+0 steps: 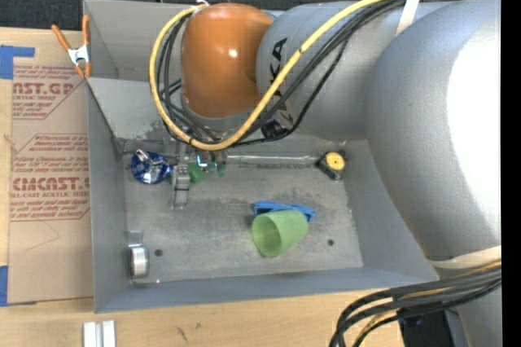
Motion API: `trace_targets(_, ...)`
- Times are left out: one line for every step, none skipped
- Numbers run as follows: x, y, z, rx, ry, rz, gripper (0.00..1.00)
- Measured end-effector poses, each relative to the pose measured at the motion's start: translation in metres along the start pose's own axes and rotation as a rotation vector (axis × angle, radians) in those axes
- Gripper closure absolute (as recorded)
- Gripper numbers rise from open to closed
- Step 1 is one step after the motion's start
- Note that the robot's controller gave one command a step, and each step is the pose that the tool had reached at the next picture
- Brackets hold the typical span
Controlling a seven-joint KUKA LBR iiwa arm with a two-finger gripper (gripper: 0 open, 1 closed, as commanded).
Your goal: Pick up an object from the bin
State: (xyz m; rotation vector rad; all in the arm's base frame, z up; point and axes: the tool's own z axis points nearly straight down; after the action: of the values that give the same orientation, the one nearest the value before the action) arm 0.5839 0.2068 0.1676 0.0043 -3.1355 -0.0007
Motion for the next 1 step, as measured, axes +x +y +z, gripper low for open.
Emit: trace_targets(0.0073, -0.0173, 0.0878, 0.0, -0.005, 0.054, 0.0)
